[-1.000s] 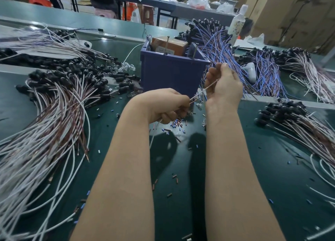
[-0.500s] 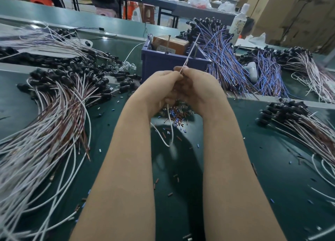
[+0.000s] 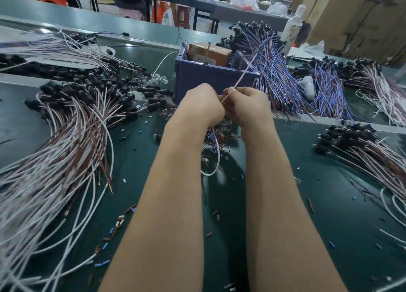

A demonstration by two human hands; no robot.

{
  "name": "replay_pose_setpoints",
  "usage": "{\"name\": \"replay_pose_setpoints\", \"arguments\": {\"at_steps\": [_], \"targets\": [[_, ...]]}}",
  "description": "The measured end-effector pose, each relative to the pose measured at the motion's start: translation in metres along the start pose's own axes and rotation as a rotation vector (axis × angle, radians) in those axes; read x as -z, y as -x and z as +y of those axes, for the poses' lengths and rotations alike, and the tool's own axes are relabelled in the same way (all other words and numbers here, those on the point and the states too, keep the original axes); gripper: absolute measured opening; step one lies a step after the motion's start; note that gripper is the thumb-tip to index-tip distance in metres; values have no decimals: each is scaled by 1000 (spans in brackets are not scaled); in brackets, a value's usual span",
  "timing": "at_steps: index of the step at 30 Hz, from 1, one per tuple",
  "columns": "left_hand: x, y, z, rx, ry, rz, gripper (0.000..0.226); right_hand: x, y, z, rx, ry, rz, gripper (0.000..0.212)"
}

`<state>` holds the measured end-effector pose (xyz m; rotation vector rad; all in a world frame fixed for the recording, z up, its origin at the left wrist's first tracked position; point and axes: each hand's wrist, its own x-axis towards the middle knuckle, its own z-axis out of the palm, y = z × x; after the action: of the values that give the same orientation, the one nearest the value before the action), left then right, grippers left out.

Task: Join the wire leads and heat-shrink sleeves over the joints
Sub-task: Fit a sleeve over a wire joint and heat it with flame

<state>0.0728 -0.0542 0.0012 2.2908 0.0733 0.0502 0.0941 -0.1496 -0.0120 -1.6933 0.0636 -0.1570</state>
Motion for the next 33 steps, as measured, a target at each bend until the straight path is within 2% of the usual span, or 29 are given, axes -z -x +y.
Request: {"name": "replay_pose_setpoints", "arguments": {"at_steps": [3,7,13,18,26,33], "targets": [[-4,-4,-2,60,107,10,19,-2,-1,1,-33,48,21,29],[-3,-10,-11,112,198,120,19,-1,1,1,-55,47,-1,30],[-6,-10,-18,98,303,290,21,-1,2,-4,57,309,22,8],[-8,-8,-15,27,261,406,12,-2,5,-14,58,451,-39,38],[-10,-6,-13,-17,249,377,15,2,10,-23,67,612,-85,39],[-10,-4,-13,-13,262,354,19,3,12,-24,40,618,-108,42]]}}
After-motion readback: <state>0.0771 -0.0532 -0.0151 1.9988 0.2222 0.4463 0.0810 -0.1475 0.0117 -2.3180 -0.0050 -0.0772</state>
